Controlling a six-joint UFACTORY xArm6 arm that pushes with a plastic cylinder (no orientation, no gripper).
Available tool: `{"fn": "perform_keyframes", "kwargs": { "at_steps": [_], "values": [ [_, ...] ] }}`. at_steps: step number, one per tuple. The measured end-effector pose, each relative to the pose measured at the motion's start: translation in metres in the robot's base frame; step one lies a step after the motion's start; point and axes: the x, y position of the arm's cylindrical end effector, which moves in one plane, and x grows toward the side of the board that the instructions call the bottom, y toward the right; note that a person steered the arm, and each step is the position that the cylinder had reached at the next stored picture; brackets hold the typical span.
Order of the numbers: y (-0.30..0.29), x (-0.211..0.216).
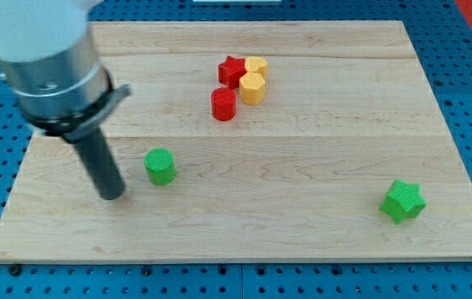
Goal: Move green circle closer to the green star
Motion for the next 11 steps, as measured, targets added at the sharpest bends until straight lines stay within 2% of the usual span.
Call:
{"fn": "perform_keyframes", "kwargs": {
  "at_steps": [1, 2, 3, 4, 5, 6, 7, 8, 9, 11],
  "values": [
    [0.034, -0.042],
    [0.129, -0.044],
    [0.253, -0.043],
    [0.152, -0.045],
    [0.082, -0.048],
    [0.09, -0.018],
    [0.146, -0.009],
    [0.248, -0.019],
    [0.321, -0.02],
    [0.326, -0.023]
  ]
}}
